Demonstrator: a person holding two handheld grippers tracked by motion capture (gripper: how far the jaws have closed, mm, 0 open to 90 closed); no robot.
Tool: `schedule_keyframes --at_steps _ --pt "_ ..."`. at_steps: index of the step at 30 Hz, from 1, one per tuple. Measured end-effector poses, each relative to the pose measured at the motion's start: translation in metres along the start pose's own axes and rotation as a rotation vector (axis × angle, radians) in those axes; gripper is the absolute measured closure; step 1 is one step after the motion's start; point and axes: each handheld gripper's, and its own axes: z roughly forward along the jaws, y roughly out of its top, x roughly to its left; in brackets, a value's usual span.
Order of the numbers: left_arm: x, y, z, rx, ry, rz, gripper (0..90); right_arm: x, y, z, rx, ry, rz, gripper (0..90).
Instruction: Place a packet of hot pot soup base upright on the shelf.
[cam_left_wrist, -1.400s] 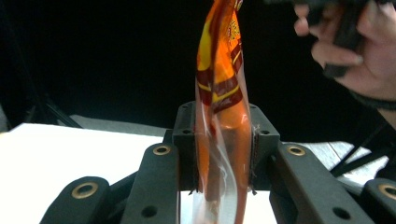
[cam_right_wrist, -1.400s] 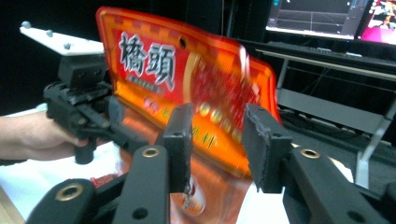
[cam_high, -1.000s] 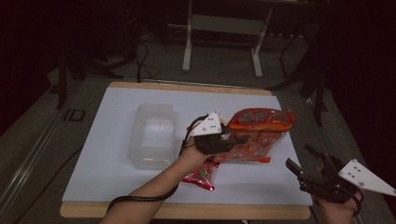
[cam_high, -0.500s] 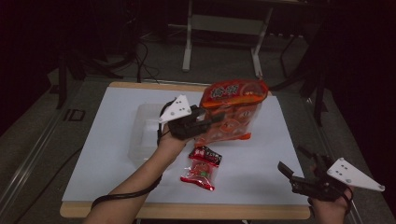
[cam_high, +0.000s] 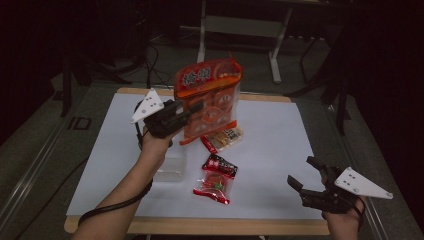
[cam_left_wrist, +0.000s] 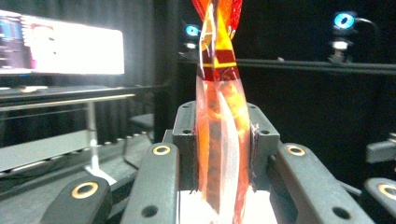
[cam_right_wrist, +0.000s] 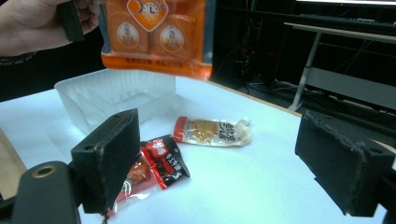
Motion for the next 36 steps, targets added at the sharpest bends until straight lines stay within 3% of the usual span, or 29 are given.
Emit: schedule_keyframes --at_steps 1,2,3,5,7,8,10,11,13,14,19,28,36 --pt "0.0 0.0 0.0 0.0 0.0 0.0 71.7 0.0 0.0 0.0 -0.001 0.007 0.002 14.2" --pt "0.007 -0.001 -0.006 0.0 0.037 0.002 71.6 0.0 -0.001 0.001 0.002 0.012 0.005 14.2" --pt "0.007 -0.001 -0.006 0.0 0.037 0.002 71.6 0.0 -0.001 0.001 0.003 0.01 0.0 14.2" --pt "0.019 -0.007 -0.013 0.0 0.091 -0.005 71.7 0.001 -0.003 0.002 0.009 0.016 -0.002 14.2" --pt "0.023 -0.009 -0.016 0.0 0.105 -0.007 71.7 0.0 -0.004 0.004 0.017 0.015 -0.003 14.2" --pt "0.031 -0.015 -0.02 0.0 0.136 -0.002 71.7 0.0 -0.005 0.004 0.02 0.016 -0.002 14.2" --pt "0.034 -0.018 -0.022 0.005 0.149 0.003 71.7 0.0 -0.006 0.005 0.022 0.017 0.0 14.2" --pt "0.041 -0.023 -0.027 0.009 0.178 -0.007 71.7 -0.001 -0.006 0.005 0.025 0.021 0.005 14.2" --pt "0.044 -0.026 -0.029 0.006 0.191 -0.012 71.7 -0.001 -0.007 0.006 0.027 0.021 0.002 14.3" --pt "0.049 -0.03 -0.035 0.003 0.223 -0.028 71.7 -0.001 -0.007 0.007 0.031 0.024 0.005 14.3" --pt "0.06 -0.037 -0.05 0.001 0.286 -0.028 71.7 -0.001 -0.009 0.009 0.035 0.031 0.008 14.3" --pt "0.078 -0.053 -0.066 0.018 0.338 -0.036 71.7 0.002 -0.01 0.015 0.047 0.052 0.002 14.3" --pt "0.082 -0.067 -0.065 0.05 0.358 -0.057 71.7 0.0 -0.011 0.015 0.051 0.05 0.006 14.3"
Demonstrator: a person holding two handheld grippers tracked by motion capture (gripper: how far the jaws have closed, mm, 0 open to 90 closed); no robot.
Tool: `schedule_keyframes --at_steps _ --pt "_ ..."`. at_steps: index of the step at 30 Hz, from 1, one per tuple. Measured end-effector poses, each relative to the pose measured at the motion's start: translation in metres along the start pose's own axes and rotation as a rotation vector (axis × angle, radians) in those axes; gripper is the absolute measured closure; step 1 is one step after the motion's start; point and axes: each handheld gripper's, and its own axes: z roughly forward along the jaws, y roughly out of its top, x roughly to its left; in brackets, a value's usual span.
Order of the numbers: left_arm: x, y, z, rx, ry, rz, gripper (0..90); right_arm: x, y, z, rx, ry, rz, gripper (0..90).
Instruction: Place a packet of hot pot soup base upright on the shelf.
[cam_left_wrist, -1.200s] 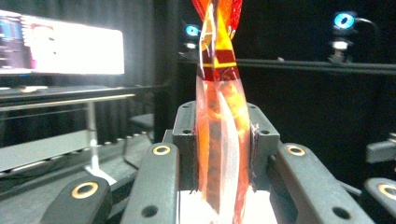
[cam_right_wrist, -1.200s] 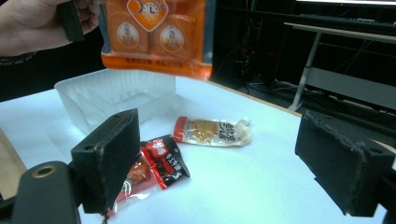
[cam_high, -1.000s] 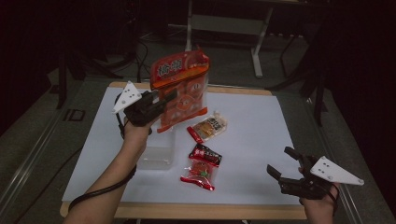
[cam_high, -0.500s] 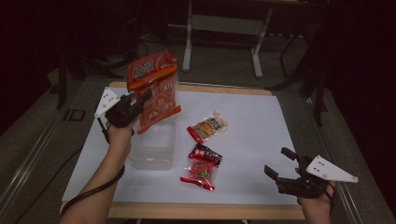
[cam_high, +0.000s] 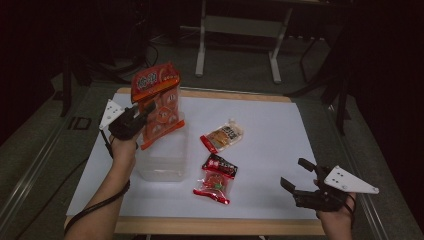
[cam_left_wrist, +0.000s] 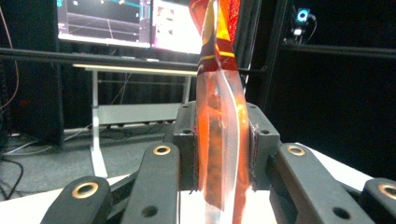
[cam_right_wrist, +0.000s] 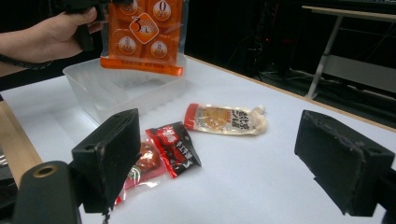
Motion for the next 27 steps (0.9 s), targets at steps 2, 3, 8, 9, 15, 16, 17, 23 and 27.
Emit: schedule_keyframes --at_steps 2,3,8,9,15,16,17,23,27 --pt "-0.002 -0.003 0.004 0.019 -0.019 0.012 71.8 0.0 0.0 0.0 0.0 0.001 0.002 14.3" --pt "-0.004 -0.004 0.005 0.028 -0.023 0.022 71.8 0.0 -0.001 0.0 -0.001 0.001 0.004 14.3" --pt "-0.008 -0.007 0.012 0.091 -0.039 0.056 71.7 -0.001 -0.001 -0.001 -0.003 0.003 0.007 14.3" --pt "-0.008 -0.009 0.014 0.102 -0.049 0.064 71.7 -0.002 -0.001 -0.002 -0.004 0.003 0.009 14.3" --pt "-0.005 -0.014 0.015 0.116 -0.046 0.033 71.6 -0.003 -0.002 -0.004 -0.006 0.004 0.018 14.3" --pt "-0.005 -0.014 0.015 0.13 -0.042 0.046 71.6 -0.003 -0.002 -0.004 -0.006 0.004 0.018 14.4" --pt "-0.005 -0.014 0.015 0.14 -0.042 0.041 71.5 -0.003 -0.002 -0.004 -0.008 0.005 0.019 14.4" --pt "-0.005 -0.013 0.014 0.192 -0.029 0.042 71.2 -0.003 -0.002 -0.004 -0.005 0.008 0.014 14.4" --pt "-0.005 -0.014 0.012 0.225 -0.05 0.07 71.1 -0.003 -0.002 -0.005 -0.007 0.007 0.017 14.4"
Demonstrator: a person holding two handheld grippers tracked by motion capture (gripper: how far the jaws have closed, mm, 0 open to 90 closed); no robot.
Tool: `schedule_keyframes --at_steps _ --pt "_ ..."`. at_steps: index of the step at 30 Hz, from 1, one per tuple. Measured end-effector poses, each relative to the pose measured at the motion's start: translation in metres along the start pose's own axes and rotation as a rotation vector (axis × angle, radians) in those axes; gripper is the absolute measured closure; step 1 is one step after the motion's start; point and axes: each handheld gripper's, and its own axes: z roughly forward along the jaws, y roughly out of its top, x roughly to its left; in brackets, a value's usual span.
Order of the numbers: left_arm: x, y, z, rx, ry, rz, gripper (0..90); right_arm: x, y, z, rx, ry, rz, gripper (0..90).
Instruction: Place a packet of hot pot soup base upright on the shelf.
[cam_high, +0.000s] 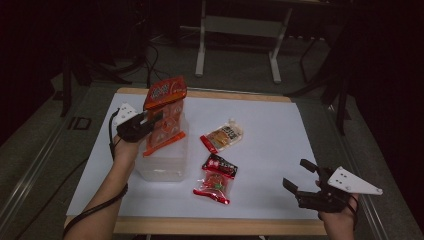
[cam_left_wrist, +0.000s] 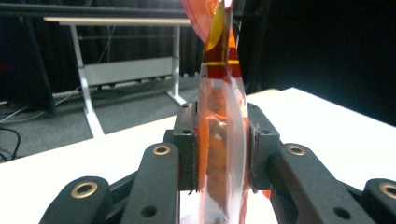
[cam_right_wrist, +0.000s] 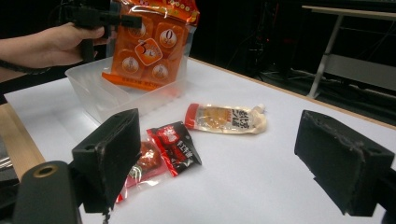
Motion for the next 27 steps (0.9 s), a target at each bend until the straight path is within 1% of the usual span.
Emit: schedule_keyframes --at_steps 2,3,4,5,6,8,10,11,13,14,16,18,19,22,23,26,27 --pt "0.002 -0.004 -0.003 -0.014 -0.013 -0.006 71.0 -0.001 0.0 0.0 -0.002 -0.001 0.0 14.4" --pt "0.003 -0.006 -0.004 -0.015 -0.006 -0.021 70.9 -0.001 -0.001 0.0 0.0 0.0 0.003 14.4" --pt "0.003 -0.006 -0.004 -0.015 -0.006 -0.021 70.9 -0.001 -0.001 0.0 0.0 0.0 0.003 14.4" --pt "0.006 -0.01 -0.007 -0.02 -0.001 -0.044 70.8 -0.001 -0.001 0.0 0.0 0.0 0.004 14.4" --pt "0.006 -0.01 -0.007 -0.02 -0.001 -0.044 70.6 -0.001 -0.001 0.0 0.0 0.0 0.004 14.4" --pt "0.01 -0.015 -0.011 -0.023 0.009 -0.059 69.8 0.0 -0.001 0.001 0.002 0.003 0.006 14.4" --pt "0.013 -0.019 -0.014 -0.022 0.019 -0.062 69.2 0.0 -0.001 0.001 0.003 0.004 0.004 14.4" --pt "0.015 -0.021 -0.016 -0.031 0.019 -0.081 68.8 0.0 -0.001 0.002 0.004 0.005 0.005 14.4" --pt "0.018 -0.024 -0.017 -0.041 0.02 -0.098 68.4 0.0 -0.001 0.002 0.005 0.007 0.004 14.4" --pt "0.018 -0.025 -0.018 -0.044 0.014 -0.1 68.5 0.001 -0.001 0.002 0.007 0.007 0.005 14.4" --pt "0.018 -0.025 -0.018 -0.042 0.018 -0.083 68.4 0.001 -0.002 0.002 0.008 0.008 0.005 14.4" --pt "0.018 -0.025 -0.017 -0.041 0.014 -0.078 68.5 0.0 -0.002 0.002 0.008 0.008 0.006 14.4" --pt "0.019 -0.025 -0.017 -0.035 0.026 -0.073 68.4 0.0 -0.002 0.002 0.009 0.008 0.004 14.4" --pt "0.024 -0.027 -0.017 -0.029 0.045 -0.074 67.2 -0.001 -0.003 0.002 0.008 0.008 0.008 14.4" --pt "0.025 -0.028 -0.017 -0.025 0.051 -0.064 66.5 -0.001 -0.003 0.002 0.008 0.008 0.01 14.5" --pt "0.027 -0.029 -0.017 -0.019 0.059 -0.063 63.8 -0.001 -0.003 0.002 0.008 0.009 0.011 14.5" --pt "0.028 -0.029 -0.016 -0.009 0.057 -0.052 63.0 -0.001 -0.003 0.002 0.008 0.009 0.01 14.4"
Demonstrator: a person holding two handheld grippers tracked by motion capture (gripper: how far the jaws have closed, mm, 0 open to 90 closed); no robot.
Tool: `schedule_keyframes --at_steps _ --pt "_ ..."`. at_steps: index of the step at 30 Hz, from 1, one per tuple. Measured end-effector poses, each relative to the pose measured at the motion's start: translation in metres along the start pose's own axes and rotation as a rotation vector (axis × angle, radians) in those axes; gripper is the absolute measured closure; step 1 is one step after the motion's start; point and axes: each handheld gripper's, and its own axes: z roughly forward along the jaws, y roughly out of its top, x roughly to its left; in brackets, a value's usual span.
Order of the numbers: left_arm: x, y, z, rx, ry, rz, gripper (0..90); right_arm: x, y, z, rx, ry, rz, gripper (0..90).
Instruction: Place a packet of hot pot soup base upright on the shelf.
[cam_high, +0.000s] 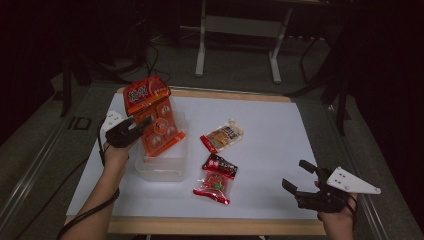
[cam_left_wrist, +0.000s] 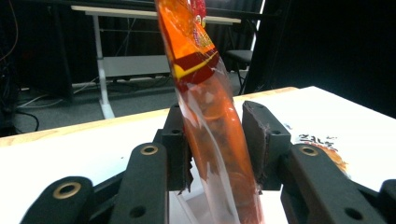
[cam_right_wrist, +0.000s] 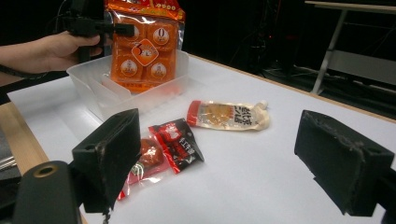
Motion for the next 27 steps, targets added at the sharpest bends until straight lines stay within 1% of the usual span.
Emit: schedule_keyframes --at_steps 1,2,3,4,5,6,9,10,13,14,15,16,17,18,19,20,21,22,24,25,27 --pt "0.0 0.0 0.001 0.007 0.007 0.002 59.2 0.0 0.0 0.0 0.001 0.0 0.001 14.4" --pt "0.0 -0.001 0.001 0.002 0.003 -0.01 56.2 0.0 0.0 0.001 0.002 0.001 0.0 14.4" --pt "0.0 -0.001 0.001 0.002 0.003 -0.01 54.0 0.0 0.0 0.001 0.003 0.002 0.0 14.5" --pt "0.001 0.0 0.0 0.007 0.001 -0.024 50.0 0.001 0.0 0.001 0.003 0.003 -0.001 14.4" --pt "0.001 0.0 0.0 0.006 0.003 -0.035 50.0 0.001 0.0 0.001 0.003 0.003 -0.001 14.4" --pt "0.002 0.001 -0.002 0.012 -0.006 -0.07 43.0 0.001 0.0 0.002 0.005 0.004 -0.001 14.4" --pt "0.002 0.003 -0.004 0.01 -0.015 -0.063 37.8 0.001 0.001 0.003 0.007 0.006 0.0 14.4" --pt "0.001 0.004 -0.005 0.02 -0.03 -0.067 35.0 0.001 0.001 0.003 0.007 0.007 0.0 14.4" --pt "-0.002 0.008 -0.008 0.033 -0.046 -0.073 22.7 0.002 0.002 0.003 0.009 0.007 -0.005 14.4" --pt "-0.003 0.01 -0.009 0.029 -0.053 -0.074 18.9 0.002 0.002 0.004 0.008 0.008 -0.006 14.4" --pt "-0.003 0.01 -0.009 0.029 -0.053 -0.074 17.1 0.002 0.002 0.004 0.008 0.008 -0.006 14.4" --pt "-0.004 0.011 -0.01 0.026 -0.063 -0.073 17.1 0.003 0.002 0.004 0.008 0.009 -0.008 14.4" --pt "-0.006 0.014 -0.013 0.026 -0.077 -0.07 13.6 0.003 0.003 0.003 0.007 0.009 -0.008 14.4" --pt "-0.007 0.016 -0.014 0.03 -0.087 -0.074 12.3 0.003 0.003 0.004 0.007 0.009 -0.006 14.4" --pt "-0.009 0.017 -0.015 0.035 -0.086 -0.072 9.9 0.003 0.003 0.004 0.007 0.01 -0.005 14.4" --pt "-0.01 0.019 -0.016 0.039 -0.093 -0.068 7.0 0.003 0.003 0.004 0.008 0.009 -0.008 14.4" --pt "-0.011 0.02 -0.018 0.049 -0.093 -0.061 6.2 0.003 0.003 0.004 0.007 0.01 -0.008 14.4" --pt "-0.013 0.021 -0.019 0.048 -0.094 -0.06 5.0 0.003 0.003 0.004 0.006 0.012 -0.007 14.4" --pt "-0.014 0.023 -0.022 0.057 -0.096 -0.064 3.9 0.003 0.003 0.004 0.007 0.011 -0.009 14.4" --pt "-0.014 0.023 -0.022 0.057 -0.096 -0.064 3.2 0.003 0.003 0.004 0.007 0.011 -0.009 14.4" --pt "-0.015 0.026 -0.029 0.051 -0.086 -0.06 2.6 0.003 0.003 0.005 0.005 0.014 -0.007 14.6"
